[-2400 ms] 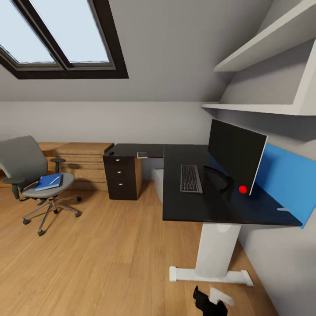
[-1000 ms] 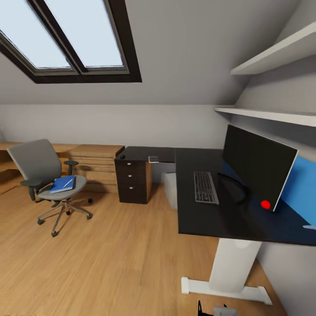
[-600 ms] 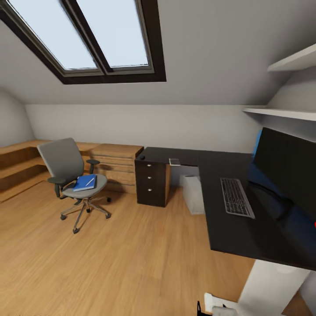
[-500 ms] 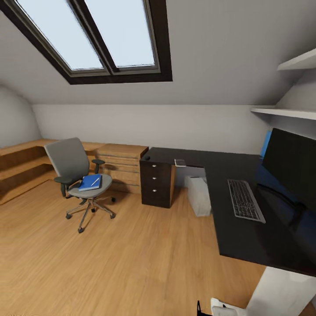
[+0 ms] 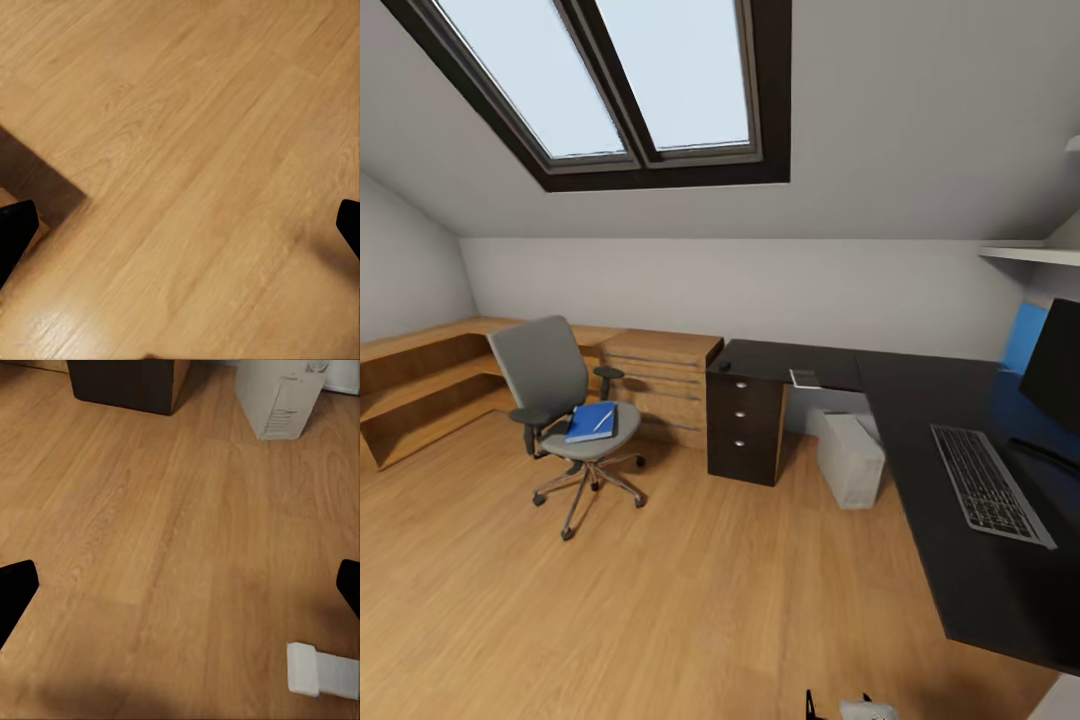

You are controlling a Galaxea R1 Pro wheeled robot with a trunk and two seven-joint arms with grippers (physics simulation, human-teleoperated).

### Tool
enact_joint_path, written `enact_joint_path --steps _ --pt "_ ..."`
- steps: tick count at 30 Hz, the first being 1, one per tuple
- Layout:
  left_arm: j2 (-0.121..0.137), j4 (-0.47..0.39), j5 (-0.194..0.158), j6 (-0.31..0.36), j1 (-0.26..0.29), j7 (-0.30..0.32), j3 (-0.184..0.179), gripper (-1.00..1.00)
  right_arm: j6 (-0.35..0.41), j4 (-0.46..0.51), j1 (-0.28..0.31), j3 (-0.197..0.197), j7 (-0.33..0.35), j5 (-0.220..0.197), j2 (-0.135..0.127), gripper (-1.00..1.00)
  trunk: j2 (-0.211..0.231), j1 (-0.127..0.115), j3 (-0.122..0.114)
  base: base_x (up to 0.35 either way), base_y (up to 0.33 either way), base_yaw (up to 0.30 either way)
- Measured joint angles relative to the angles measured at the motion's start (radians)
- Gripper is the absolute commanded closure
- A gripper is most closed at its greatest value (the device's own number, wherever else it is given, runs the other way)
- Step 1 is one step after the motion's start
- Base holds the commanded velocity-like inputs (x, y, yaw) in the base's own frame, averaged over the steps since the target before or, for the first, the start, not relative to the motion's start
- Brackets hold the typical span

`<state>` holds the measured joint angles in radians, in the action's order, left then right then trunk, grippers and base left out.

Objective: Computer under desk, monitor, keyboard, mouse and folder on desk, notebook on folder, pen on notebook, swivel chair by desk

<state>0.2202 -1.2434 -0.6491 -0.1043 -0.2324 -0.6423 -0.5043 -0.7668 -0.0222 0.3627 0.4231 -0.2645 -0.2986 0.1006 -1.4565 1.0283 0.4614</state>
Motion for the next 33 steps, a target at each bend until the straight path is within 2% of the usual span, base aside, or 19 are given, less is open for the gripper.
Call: enact_joint_path --steps 11,33 --pt "0.0 0.0 0.0 0.0 0.0 0.0 -0.001 -1.0 0.0 0.0 0.0 -0.001 -0.002 0.014 -0.001 -1.0 0.0 0.0 0.0 0.258 0.228 0.0" --pt "-0.003 0.004 0.001 0.001 0.0 0.001 -0.002 -1.0 0.0 0.0 0.0 -0.001 -0.004 0.012 -0.002 -1.0 0.0 0.0 0.0 0.32 0.076 0.0"
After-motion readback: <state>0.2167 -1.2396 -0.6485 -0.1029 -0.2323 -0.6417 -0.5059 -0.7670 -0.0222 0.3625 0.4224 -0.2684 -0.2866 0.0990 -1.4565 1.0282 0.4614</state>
